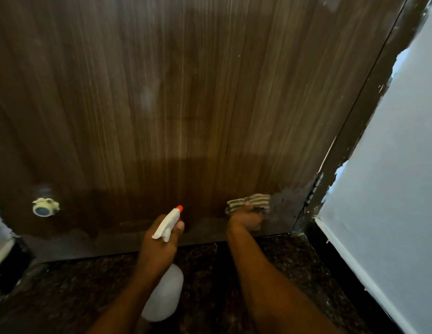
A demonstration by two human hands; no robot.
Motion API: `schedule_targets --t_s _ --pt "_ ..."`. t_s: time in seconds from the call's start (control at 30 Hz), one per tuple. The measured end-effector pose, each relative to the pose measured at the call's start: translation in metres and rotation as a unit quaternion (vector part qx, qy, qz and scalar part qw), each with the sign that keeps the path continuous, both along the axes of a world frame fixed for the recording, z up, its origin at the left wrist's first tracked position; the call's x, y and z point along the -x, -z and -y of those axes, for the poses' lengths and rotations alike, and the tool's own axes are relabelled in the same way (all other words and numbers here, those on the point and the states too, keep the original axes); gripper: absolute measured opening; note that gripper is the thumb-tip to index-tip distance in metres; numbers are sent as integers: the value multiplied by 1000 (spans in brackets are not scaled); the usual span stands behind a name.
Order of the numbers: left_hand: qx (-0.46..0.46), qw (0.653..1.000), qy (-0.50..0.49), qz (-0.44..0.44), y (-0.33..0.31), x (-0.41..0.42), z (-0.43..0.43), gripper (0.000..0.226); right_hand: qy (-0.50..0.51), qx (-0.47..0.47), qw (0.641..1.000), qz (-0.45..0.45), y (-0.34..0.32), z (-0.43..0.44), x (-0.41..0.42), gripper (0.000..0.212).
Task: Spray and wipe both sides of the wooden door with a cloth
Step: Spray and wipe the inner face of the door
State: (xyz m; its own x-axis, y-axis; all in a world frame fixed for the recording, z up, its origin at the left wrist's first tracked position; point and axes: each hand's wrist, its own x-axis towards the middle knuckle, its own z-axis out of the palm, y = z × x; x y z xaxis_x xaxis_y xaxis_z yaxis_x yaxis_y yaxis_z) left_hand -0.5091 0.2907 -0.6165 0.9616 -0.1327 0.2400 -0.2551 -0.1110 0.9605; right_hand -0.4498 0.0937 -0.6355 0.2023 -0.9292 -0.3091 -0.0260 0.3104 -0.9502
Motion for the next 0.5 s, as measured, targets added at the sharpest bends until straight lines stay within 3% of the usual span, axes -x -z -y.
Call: schedule_targets --t_s 0.07,0.13,0.27,0.4,0.5 --pt "-2 1000 -3 -4 -1 1 -1 28 77 22 997 17 -20 18 4 50" --pt "-5 1000 1 -8 1 0 -3 30 82 37 996 29 -26 26 3 45" --pt "-5 1000 4 -19 8 0 5 29 -52 96 994 -19 -1 4 -3 49" --pt "-1 999 14 -52 13 3 19 31 -182 21 978 -97 16 -4 -2 65" --pt "6 999 17 -48 15 2 22 35 -143 -83 986 -30 14 20 -13 82"
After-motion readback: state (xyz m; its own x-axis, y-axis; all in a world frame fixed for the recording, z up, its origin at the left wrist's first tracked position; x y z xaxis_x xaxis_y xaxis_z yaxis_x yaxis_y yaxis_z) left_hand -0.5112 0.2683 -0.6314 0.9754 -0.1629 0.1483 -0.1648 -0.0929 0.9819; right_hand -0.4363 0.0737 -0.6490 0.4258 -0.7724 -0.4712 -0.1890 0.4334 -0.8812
